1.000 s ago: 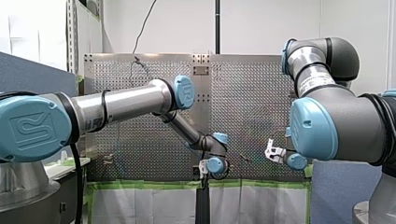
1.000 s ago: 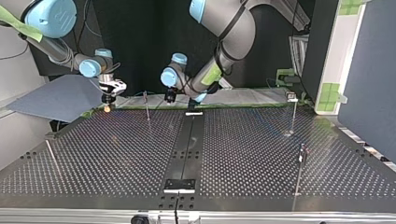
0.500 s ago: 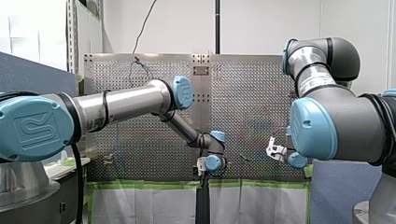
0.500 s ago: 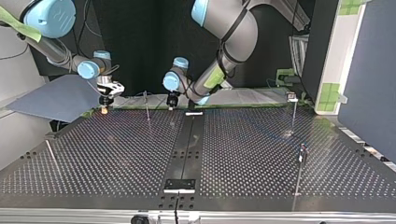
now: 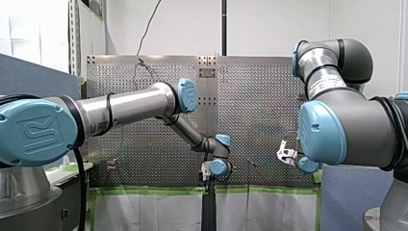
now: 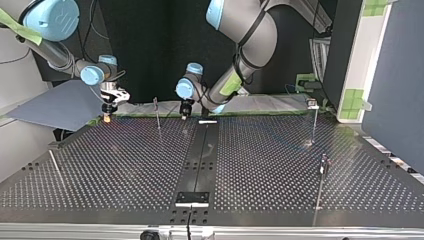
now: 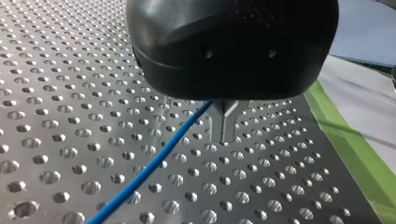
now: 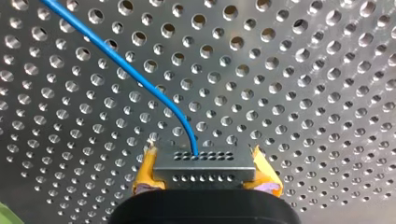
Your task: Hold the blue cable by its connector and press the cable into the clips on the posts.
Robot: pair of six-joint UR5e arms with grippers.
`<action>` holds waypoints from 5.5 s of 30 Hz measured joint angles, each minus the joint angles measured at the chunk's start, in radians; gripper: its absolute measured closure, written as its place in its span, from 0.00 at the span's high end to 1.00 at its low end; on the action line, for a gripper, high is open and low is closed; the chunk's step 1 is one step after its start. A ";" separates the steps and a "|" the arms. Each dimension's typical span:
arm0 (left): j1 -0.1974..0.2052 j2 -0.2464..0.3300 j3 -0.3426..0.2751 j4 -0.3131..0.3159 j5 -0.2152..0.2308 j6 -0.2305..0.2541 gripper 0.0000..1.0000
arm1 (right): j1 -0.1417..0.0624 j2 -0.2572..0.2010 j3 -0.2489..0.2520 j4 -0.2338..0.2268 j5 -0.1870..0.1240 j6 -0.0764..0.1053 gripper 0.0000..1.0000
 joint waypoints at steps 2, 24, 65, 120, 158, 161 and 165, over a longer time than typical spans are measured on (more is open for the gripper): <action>-0.001 0.000 0.000 0.000 0.005 0.000 0.00 | 0.000 0.000 -0.001 -0.001 -0.001 0.000 0.00; -0.048 0.051 -0.083 0.099 0.029 0.117 0.98 | 0.014 0.002 -0.002 0.002 -0.011 0.000 0.00; -0.151 0.149 -0.249 0.108 0.125 0.130 0.98 | 0.035 0.002 -0.002 0.013 -0.011 -0.001 0.00; -0.180 0.219 -0.327 0.196 0.053 0.102 0.98 | 0.036 0.003 -0.002 0.015 -0.011 0.006 0.00; -0.188 0.542 -0.650 0.198 -0.122 -0.005 0.98 | 0.034 0.002 -0.002 0.016 -0.012 0.043 0.00; -0.189 0.564 -0.673 0.197 -0.127 -0.004 0.98 | 0.035 0.003 -0.002 0.016 -0.012 0.043 0.00; -0.189 0.597 -0.705 0.195 -0.132 -0.005 0.98 | 0.035 0.002 -0.002 0.016 -0.014 0.043 0.00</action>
